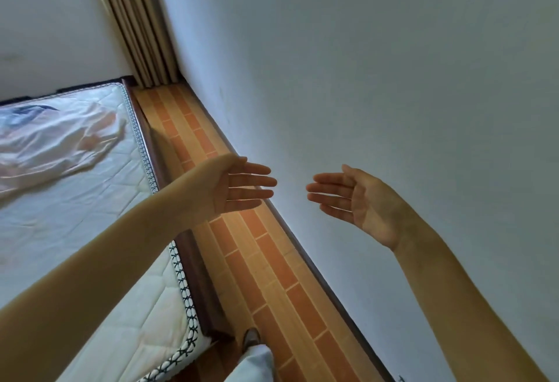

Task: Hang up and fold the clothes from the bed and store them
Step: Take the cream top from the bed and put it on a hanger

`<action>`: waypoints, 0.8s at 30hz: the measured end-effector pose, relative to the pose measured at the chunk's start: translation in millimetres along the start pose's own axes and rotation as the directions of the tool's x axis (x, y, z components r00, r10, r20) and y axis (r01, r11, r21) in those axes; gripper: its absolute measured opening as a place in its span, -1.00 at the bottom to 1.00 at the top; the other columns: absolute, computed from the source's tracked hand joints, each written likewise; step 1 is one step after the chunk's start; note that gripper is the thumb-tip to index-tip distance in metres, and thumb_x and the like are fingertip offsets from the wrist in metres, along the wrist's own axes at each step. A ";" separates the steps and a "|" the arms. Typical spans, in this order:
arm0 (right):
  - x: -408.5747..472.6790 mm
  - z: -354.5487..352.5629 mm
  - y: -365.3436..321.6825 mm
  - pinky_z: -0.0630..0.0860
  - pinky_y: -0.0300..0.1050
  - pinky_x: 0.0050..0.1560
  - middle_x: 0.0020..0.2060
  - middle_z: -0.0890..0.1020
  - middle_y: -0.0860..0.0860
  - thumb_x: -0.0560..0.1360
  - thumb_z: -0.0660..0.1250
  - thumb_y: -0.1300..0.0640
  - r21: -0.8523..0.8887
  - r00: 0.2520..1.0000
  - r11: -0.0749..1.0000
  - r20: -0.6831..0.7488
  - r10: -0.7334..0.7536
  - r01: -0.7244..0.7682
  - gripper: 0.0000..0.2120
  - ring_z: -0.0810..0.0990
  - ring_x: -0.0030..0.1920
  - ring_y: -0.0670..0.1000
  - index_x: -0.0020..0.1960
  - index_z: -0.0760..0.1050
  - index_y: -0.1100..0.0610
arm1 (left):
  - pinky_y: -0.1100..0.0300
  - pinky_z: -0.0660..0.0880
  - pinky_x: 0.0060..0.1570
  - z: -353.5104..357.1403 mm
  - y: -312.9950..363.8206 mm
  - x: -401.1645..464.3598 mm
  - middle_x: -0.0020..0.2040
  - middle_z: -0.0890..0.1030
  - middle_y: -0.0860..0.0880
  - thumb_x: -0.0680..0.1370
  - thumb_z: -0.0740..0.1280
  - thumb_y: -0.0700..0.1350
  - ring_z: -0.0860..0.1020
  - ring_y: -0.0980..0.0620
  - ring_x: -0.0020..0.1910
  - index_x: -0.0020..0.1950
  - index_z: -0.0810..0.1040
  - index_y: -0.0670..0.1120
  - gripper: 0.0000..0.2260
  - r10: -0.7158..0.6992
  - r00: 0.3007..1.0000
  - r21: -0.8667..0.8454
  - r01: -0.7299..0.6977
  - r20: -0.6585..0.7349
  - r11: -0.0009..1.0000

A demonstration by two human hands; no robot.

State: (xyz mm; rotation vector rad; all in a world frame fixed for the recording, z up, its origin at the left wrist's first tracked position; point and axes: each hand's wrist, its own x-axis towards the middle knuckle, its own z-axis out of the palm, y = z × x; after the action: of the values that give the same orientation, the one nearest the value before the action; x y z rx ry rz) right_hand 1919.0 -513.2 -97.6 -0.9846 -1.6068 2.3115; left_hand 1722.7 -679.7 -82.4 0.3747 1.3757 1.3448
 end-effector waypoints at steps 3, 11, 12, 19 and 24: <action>38.6 4.9 -13.0 0.57 -0.04 0.17 0.08 0.70 0.10 0.69 0.02 -0.02 -0.018 0.999 1.000 0.044 -0.006 0.007 -0.57 0.68 0.10 0.07 0.21 0.58 0.19 | 0.05 0.60 0.04 -18.4 7.7 18.9 0.13 0.66 -0.19 0.66 0.09 -0.09 0.66 -0.15 0.09 0.19 0.58 -0.23 -0.66 -0.003 0.999 -0.027 0.002 -0.054 1.000; 162.7 57.0 -70.1 0.56 -0.04 0.18 0.07 0.70 0.10 0.70 0.02 -0.01 -0.085 0.989 0.996 0.146 -0.009 0.022 -0.57 0.69 0.09 0.08 0.20 0.58 0.20 | 0.04 0.60 0.05 -98.1 58.4 78.4 0.14 0.66 -0.20 0.65 0.10 -0.09 0.65 -0.16 0.11 0.17 0.59 -0.23 -0.67 0.066 0.988 -0.126 -0.083 -0.136 0.988; 177.3 65.1 -80.0 0.55 -0.04 0.19 0.07 0.70 0.11 0.70 0.02 -0.01 -0.096 0.987 0.995 0.162 -0.008 0.024 -0.56 0.69 0.10 0.08 0.20 0.58 0.21 | 0.03 0.59 0.06 -109.4 68.8 83.6 0.14 0.66 -0.20 0.64 0.09 -0.10 0.65 -0.16 0.10 0.17 0.59 -0.23 -0.66 0.074 0.986 -0.135 -0.095 -0.151 0.986; 265.1 111.2 -128.0 0.55 -0.04 0.18 0.08 0.70 0.13 0.69 0.04 -0.01 -0.133 0.972 0.991 0.236 0.007 0.026 -0.57 0.69 0.10 0.09 0.20 0.58 0.22 | 0.09 0.63 -0.04 -178.9 125.5 109.2 0.12 0.67 -0.19 0.64 0.09 -0.09 0.67 -0.13 0.05 0.15 0.59 -0.22 -0.66 0.119 0.965 -0.162 -0.160 -0.234 0.974; 323.5 141.4 -139.4 0.59 -0.07 0.15 0.07 0.70 0.10 0.69 0.02 -0.02 -0.176 0.952 0.984 0.300 0.055 -0.001 -0.56 0.69 0.08 0.08 0.19 0.58 0.21 | 0.05 0.58 0.05 -221.9 145.0 127.6 0.11 0.67 -0.18 0.64 0.10 -0.07 0.68 -0.11 0.03 0.12 0.60 -0.21 -0.67 0.132 0.944 -0.164 -0.188 -0.301 0.969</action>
State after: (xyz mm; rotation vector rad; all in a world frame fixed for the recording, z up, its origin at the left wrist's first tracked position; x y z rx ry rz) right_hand 1553.5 -411.8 -82.2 -0.7102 -1.9511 2.4738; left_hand 1431.2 -639.7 -80.2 0.1675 1.4611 1.7044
